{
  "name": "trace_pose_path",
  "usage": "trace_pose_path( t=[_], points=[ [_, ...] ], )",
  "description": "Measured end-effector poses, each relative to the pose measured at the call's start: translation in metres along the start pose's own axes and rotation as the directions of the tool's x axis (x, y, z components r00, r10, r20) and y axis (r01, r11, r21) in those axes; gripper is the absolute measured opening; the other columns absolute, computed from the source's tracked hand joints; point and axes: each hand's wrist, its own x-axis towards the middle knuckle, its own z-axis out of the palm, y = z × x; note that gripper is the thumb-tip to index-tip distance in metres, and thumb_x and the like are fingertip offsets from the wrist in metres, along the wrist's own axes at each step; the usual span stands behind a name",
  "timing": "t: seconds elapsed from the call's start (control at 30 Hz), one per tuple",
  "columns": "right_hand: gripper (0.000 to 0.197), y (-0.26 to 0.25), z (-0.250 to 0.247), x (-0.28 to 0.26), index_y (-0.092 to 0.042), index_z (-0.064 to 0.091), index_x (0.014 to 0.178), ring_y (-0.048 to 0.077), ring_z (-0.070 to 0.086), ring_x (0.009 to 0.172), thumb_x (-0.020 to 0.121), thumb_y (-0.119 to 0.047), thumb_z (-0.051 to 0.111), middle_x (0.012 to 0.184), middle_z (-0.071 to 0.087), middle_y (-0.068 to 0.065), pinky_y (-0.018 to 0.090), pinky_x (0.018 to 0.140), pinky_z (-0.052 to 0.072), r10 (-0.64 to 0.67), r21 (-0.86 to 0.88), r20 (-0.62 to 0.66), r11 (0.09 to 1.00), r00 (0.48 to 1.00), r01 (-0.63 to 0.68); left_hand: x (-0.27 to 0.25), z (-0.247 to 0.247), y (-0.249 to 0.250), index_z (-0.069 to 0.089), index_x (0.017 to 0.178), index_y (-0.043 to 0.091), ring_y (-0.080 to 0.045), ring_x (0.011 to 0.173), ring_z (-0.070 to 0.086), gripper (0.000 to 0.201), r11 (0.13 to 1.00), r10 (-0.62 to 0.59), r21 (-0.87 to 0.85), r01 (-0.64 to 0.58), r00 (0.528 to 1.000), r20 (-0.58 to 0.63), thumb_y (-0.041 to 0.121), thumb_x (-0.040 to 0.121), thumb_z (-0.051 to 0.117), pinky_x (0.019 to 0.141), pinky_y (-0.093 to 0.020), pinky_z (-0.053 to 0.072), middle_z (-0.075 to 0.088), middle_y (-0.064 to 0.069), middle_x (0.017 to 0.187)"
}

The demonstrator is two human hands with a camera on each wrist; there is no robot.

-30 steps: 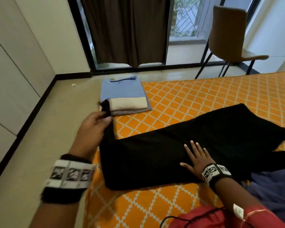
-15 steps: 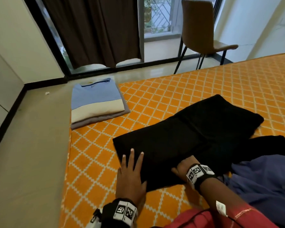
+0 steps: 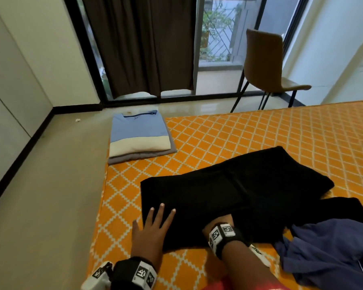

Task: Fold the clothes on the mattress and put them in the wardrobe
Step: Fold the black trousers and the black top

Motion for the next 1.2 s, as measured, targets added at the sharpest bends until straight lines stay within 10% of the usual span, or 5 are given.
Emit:
trace_pose_path(
  t=[0.3,0.53,0.7,0.93,1.2],
  points=[
    [0.068,-0.061,-0.016,-0.013,-0.024,0.032,0.151,0.031,0.029,0.143,0.095,-0.062,0.035,0.157,0.030,0.007,0.043,0.118,0.023,-0.323,0.148,0.128,0.941,0.938,0.304,-0.083,0.002,-0.091,-0.039,0.135,0.045,-0.028,0.150,-0.003,0.109,0.983,-0.182,0.008,0.182,0.979,0.096,0.035,0.094,0.062,0.104,-0.065,0.035,-0.017,-0.001,0.162],
    [0.074,0.030,-0.018,0.026,-0.025,-0.010,0.154,0.014,-0.007,0.150,0.100,-0.044,0.036,0.153,-0.030,-0.012,0.044,0.120,0.007,-0.171,0.131,-0.041,0.976,0.984,0.175,-0.091,0.006,-0.107,-0.019,0.149,0.043,-0.021,0.149,-0.017,0.092,0.952,-0.173,-0.216,0.218,0.962,0.210,0.007,0.097,0.049,0.116,-0.046,0.027,-0.026,0.005,0.159],
    [0.049,0.022,-0.059,0.024,-0.012,0.036,0.146,0.031,0.036,0.139,0.098,-0.008,0.036,0.160,0.020,0.010,0.044,0.113,0.033,0.264,0.336,-0.410,0.934,0.873,-0.124,-0.089,0.003,-0.107,-0.038,0.137,0.046,-0.028,0.148,-0.020,0.110,0.948,-0.248,-0.170,0.270,0.958,0.142,0.006,0.092,0.054,0.116,-0.052,0.025,-0.026,-0.002,0.160],
    [0.057,-0.204,-0.058,-0.020,-0.021,0.018,0.155,0.017,-0.002,0.150,0.103,-0.039,0.033,0.163,0.004,-0.004,0.041,0.119,-0.003,-0.674,0.230,-0.340,0.617,0.656,0.753,-0.077,0.026,-0.106,0.009,0.154,0.008,-0.024,0.149,0.006,0.111,0.971,-0.220,-0.053,0.235,0.954,0.205,0.056,0.068,0.061,0.112,-0.066,-0.001,0.003,-0.012,0.163],
    [0.123,-0.154,-0.032,0.052,-0.031,-0.014,0.152,0.009,-0.022,0.145,0.045,-0.090,-0.030,0.147,-0.034,-0.017,0.041,0.118,-0.009,-0.376,0.267,-0.275,0.855,0.885,0.446,-0.073,0.021,-0.099,0.009,0.152,0.009,-0.041,0.141,0.028,0.104,0.944,-0.203,-0.179,0.278,0.915,0.349,0.022,0.073,0.074,0.083,-0.074,0.042,0.029,-0.016,0.156]
  ],
)
